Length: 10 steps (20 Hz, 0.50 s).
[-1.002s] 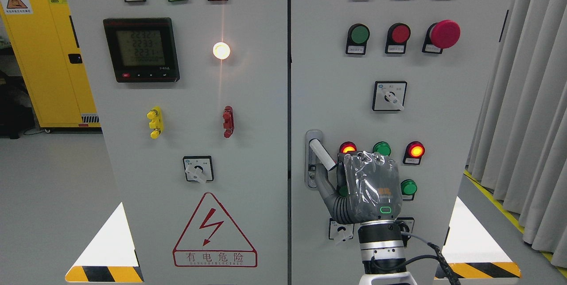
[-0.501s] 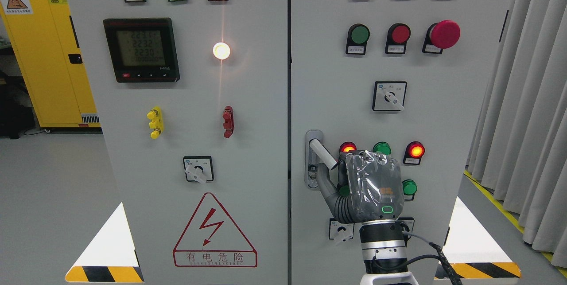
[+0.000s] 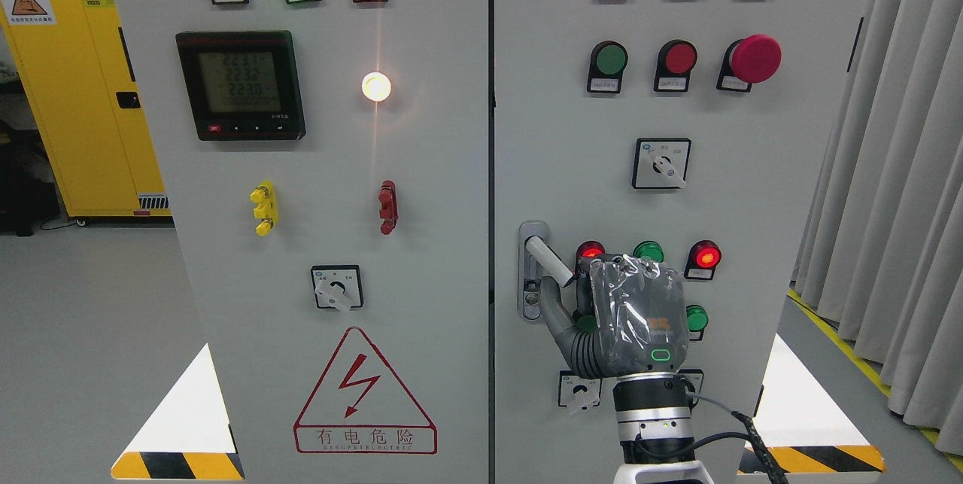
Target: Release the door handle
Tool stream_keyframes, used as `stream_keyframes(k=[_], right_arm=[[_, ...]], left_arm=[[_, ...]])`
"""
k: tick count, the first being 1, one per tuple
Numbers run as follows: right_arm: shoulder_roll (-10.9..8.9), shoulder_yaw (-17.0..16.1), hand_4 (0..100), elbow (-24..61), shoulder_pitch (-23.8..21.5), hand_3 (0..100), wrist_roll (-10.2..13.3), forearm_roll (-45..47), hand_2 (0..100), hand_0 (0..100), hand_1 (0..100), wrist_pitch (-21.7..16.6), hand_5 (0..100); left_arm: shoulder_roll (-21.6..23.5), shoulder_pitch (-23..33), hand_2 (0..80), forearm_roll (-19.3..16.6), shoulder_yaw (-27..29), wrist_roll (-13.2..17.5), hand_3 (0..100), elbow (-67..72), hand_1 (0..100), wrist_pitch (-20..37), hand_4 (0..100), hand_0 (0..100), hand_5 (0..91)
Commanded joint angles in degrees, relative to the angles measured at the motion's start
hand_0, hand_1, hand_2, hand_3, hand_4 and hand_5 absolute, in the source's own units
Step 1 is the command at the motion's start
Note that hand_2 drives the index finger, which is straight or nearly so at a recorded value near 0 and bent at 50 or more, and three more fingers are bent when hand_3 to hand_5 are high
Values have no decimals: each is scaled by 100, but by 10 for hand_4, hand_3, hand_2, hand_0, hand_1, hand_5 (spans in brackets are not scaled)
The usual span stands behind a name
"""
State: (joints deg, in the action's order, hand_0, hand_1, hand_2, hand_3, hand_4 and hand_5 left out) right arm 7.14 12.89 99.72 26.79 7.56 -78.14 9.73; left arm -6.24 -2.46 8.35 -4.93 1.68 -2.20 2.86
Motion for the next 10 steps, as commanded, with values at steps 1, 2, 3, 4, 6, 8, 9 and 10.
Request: stream_keyframes(k=[1, 2, 3, 4, 6, 8, 9, 10], right_arm=[[-11, -14, 965, 13, 1, 1000, -18, 0, 926, 557, 469, 3, 907], [-11, -14, 965, 39, -7, 1000, -18, 0, 926, 555, 470, 3, 906], [-11, -14, 965, 48, -8, 1000, -18, 9, 926, 553, 470, 3, 906], [-20, -14, 965, 48, -8, 1000, -18, 9, 926, 553, 471, 3, 906], [-11, -14, 966, 48, -16, 1000, -18, 9, 926, 549, 471, 3, 907], [-11, -14, 965, 65, -8, 1000, -18, 9, 927, 545, 471, 3, 908], [-11, -14, 965, 83, -16, 1000, -18, 9, 927, 542, 471, 3, 908], [-11, -14, 965, 83, -8, 1000, -18, 9, 927, 541, 471, 3, 908]], left_arm=[[0, 0, 0, 0, 0, -1, 0, 0, 556, 4, 0, 120, 0], [0, 0, 0, 0, 0, -1, 0, 0, 556, 4, 0, 120, 0], [0, 0, 0, 0, 0, -1, 0, 0, 556, 4, 0, 120, 0], [0, 0, 0, 0, 0, -1, 0, 0, 556, 4, 0, 120, 0], [0, 0, 0, 0, -8, -1, 0, 0, 556, 4, 0, 120, 0], [0, 0, 0, 0, 0, -1, 0, 0, 556, 4, 0, 120, 0], [0, 0, 0, 0, 0, -1, 0, 0, 556, 4, 0, 120, 0], [0, 0, 0, 0, 0, -1, 0, 0, 556, 4, 0, 120, 0]])
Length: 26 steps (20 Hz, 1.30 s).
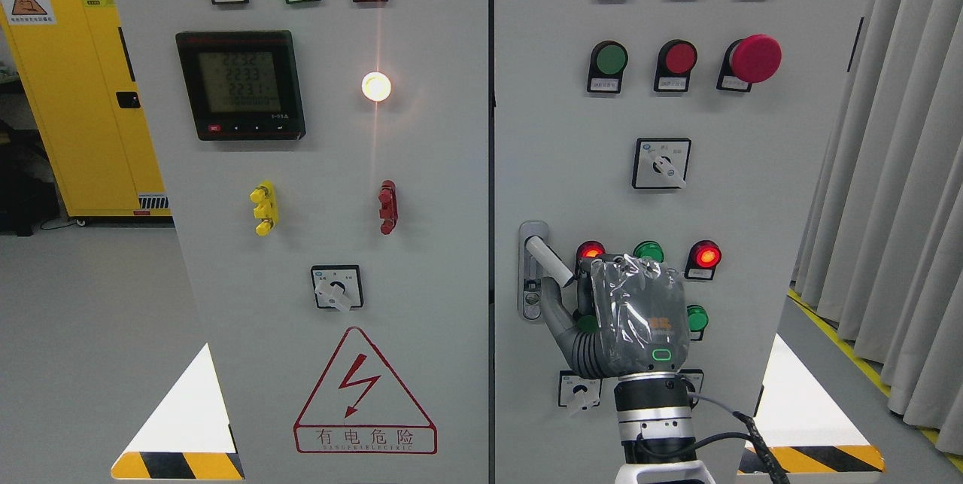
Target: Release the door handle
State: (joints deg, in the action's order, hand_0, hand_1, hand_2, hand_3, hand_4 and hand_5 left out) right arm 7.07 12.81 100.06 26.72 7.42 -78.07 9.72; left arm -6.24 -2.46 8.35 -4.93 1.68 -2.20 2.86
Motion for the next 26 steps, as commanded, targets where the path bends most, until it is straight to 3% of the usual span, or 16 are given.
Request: stream_keyframes(k=[1, 26], right_arm=[[-4, -6, 965, 49, 0, 1000, -3, 2, 927, 539, 470, 3, 909], [-39, -77, 965, 58, 18, 1000, 67, 2, 928, 533, 473, 3, 913]], left_arm=[[0, 0, 0, 0, 1, -1, 0, 0, 556, 4, 0, 120, 0], [0, 0, 0, 0, 1, -1, 0, 0, 556, 4, 0, 120, 0]])
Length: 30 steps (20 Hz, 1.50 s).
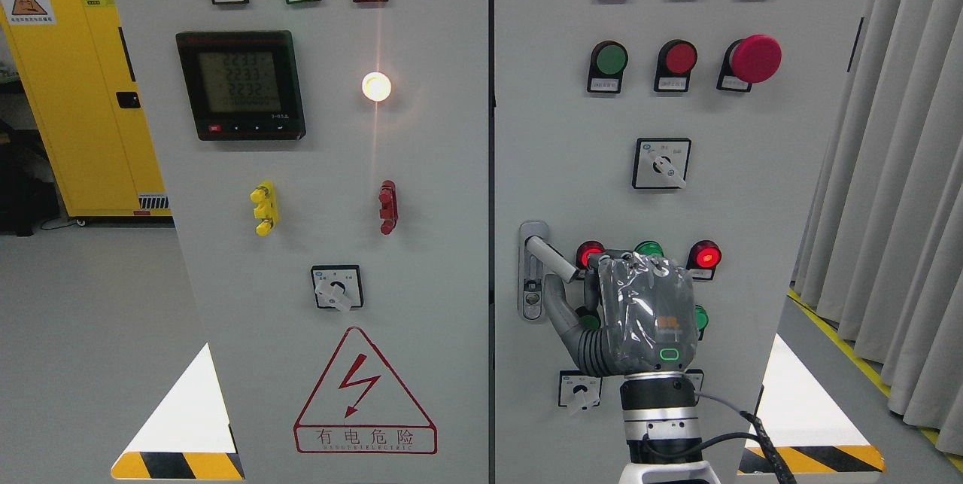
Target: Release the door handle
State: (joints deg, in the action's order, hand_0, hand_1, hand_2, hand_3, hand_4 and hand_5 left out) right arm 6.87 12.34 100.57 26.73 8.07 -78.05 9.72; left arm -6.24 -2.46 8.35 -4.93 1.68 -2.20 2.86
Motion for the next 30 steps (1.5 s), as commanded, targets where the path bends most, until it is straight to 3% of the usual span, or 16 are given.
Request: stream_keyframes(k=[1, 13, 30], right_arm=[[-19, -30, 965, -2, 17, 1000, 2, 0, 929, 536, 474, 4, 913], [-37, -39, 966, -2, 43, 1000, 2, 0, 931, 497, 512, 13, 914], [-116, -39, 969, -2, 131, 1000, 2, 79, 936, 619, 506, 39, 918]], left_arm=[[0, 0, 0, 0, 1, -1, 0, 0, 556, 4, 0, 120, 0], [0, 0, 0, 0, 1, -1, 0, 0, 556, 4, 0, 120, 0], [0, 0, 0, 0, 1, -1, 0, 0, 556, 4, 0, 120, 0]])
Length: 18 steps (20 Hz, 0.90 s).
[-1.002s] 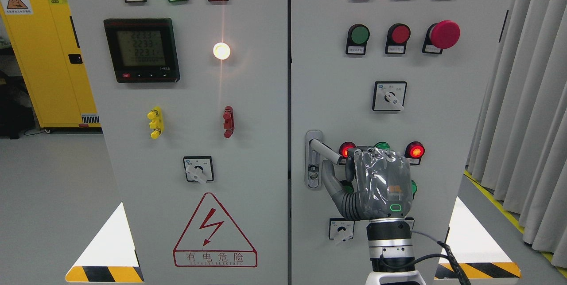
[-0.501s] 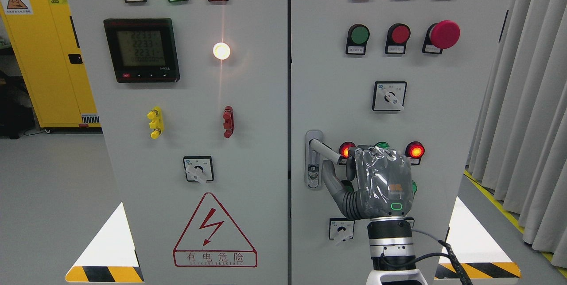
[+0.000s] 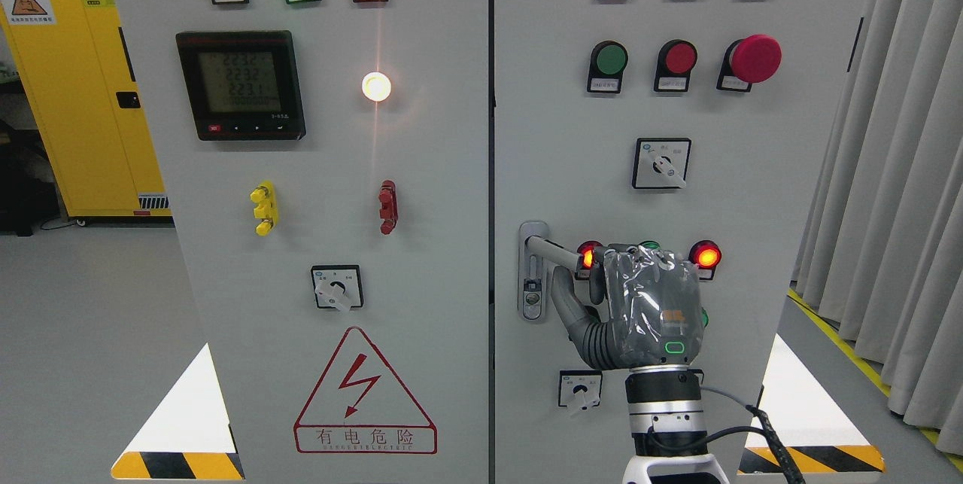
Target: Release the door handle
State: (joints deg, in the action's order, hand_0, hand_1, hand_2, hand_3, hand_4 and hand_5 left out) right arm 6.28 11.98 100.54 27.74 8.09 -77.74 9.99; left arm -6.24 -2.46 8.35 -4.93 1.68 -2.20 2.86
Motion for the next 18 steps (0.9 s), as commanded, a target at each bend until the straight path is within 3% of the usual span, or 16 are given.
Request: stream_keyframes(k=[1, 18], right_arm=[[-66, -2, 969, 0, 30, 1000, 0, 57, 936, 624, 506, 38, 918], [-66, 15, 971, 62, -119, 1000, 0, 83, 937, 707, 489, 12, 921]], left_arm=[[0, 0, 0, 0, 1, -1, 0, 0, 556, 4, 0, 120, 0], [0, 0, 0, 0, 1, -1, 0, 0, 556, 4, 0, 120, 0]])
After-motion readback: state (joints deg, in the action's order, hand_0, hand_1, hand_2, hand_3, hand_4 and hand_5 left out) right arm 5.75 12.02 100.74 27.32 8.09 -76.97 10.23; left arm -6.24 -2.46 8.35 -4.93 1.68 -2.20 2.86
